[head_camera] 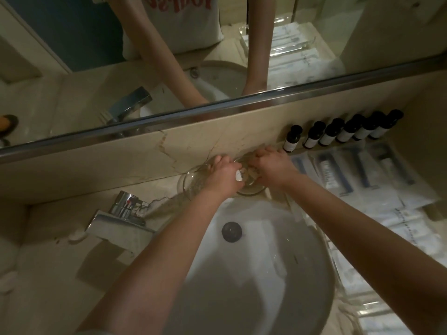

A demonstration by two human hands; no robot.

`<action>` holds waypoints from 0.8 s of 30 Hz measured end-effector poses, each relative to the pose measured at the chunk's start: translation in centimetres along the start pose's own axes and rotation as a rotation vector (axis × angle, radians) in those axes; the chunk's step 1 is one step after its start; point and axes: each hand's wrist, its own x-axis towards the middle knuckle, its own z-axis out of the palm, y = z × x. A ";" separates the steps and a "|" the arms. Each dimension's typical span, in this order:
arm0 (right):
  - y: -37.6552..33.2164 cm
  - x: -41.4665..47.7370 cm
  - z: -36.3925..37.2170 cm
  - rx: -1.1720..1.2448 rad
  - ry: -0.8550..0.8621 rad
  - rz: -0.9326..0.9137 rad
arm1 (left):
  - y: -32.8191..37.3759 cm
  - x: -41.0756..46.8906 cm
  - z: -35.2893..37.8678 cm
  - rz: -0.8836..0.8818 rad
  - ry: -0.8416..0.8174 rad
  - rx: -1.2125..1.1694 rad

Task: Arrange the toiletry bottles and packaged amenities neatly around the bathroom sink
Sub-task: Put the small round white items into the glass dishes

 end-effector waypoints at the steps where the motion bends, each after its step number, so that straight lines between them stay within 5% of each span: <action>1: 0.0 0.0 0.0 -0.004 -0.001 0.003 | 0.0 0.0 0.0 0.000 -0.003 -0.007; 12: -0.7 -2.0 -1.1 0.031 0.102 0.020 | -0.4 -2.7 -2.0 -0.010 0.065 -0.068; 24: -7.7 -10.9 -4.4 0.189 0.383 -0.073 | -4.2 -15.6 -6.5 -0.012 0.407 -0.031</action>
